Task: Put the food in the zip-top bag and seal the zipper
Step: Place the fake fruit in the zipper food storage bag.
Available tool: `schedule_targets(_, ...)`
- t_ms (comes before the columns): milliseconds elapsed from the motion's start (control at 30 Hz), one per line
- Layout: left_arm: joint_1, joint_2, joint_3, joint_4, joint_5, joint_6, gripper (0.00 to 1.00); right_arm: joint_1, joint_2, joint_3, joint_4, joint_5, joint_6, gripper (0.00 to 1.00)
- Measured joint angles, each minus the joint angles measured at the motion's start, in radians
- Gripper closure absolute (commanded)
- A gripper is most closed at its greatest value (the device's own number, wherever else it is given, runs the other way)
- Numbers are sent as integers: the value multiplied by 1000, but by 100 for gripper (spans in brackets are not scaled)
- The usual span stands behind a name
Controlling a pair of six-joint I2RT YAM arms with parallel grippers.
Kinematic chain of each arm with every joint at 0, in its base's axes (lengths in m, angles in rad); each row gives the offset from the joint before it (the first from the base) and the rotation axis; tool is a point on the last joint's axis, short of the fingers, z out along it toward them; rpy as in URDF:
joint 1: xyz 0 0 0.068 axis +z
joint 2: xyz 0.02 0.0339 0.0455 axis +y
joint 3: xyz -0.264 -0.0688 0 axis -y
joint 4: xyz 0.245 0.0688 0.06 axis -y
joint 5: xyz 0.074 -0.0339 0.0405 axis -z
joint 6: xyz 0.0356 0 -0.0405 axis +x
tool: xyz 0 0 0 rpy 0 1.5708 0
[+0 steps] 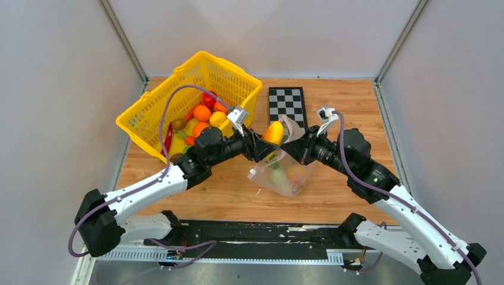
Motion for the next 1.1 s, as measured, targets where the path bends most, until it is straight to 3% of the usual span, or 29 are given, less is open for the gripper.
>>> schedule_targets(300, -27, 73, 150, -205, -42, 65, 29, 0, -2, -10, 3, 3, 0, 100)
schedule_targets(667, -43, 92, 183, -254, -44, 90, 12, 0, -3, -14, 2, 14, 0, 100)
schedule_targets(1100, -40, 37, 184, -288, -45, 136, 11, 0, -21, -16, -2, 56, 1, 100)
